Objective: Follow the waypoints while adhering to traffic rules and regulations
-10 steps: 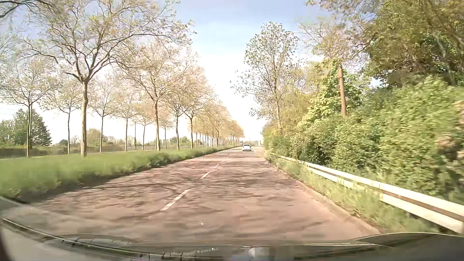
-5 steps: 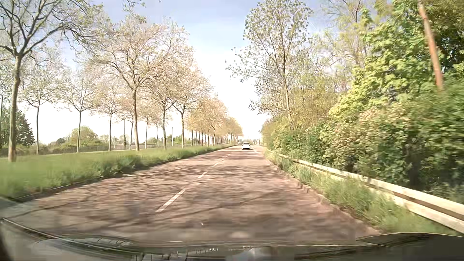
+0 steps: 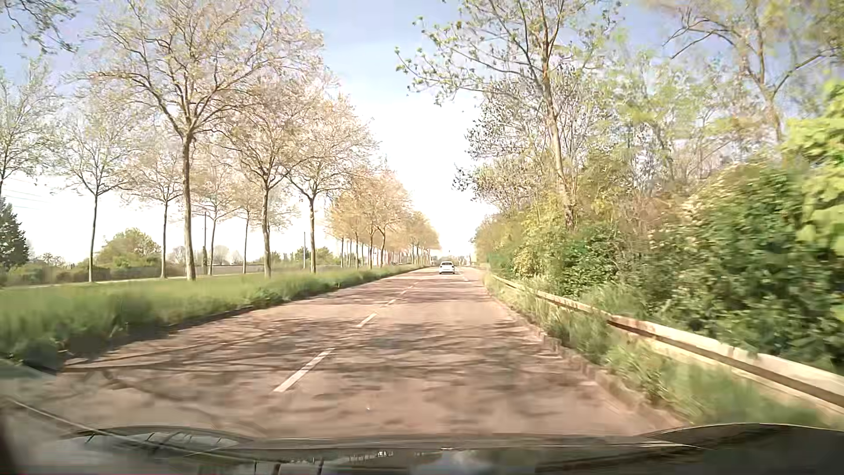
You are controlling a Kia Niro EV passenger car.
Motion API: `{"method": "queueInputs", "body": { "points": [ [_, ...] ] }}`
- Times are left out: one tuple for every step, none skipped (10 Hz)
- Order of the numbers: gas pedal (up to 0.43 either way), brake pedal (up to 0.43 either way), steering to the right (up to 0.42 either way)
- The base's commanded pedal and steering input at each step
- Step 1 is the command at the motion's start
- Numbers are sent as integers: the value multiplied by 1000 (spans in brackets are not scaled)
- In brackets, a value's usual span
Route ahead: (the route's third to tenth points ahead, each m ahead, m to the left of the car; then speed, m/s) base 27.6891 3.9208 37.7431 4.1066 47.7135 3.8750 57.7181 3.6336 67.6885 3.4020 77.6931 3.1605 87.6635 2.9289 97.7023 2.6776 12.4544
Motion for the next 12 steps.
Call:
{"method": "queueInputs", "body": {
  "points": [
    [67, 0, 3],
    [67, 0, 3],
    [67, 0, 3],
    [67, 0, 3],
    [67, 0, 3],
    [67, 0, 3],
    [67, 0, 3],
    [79, 0, 2],
    [79, 0, 2],
    [79, 0, 1],
    [79, 0, 1],
    [79, 0, 0]
  ]
}}
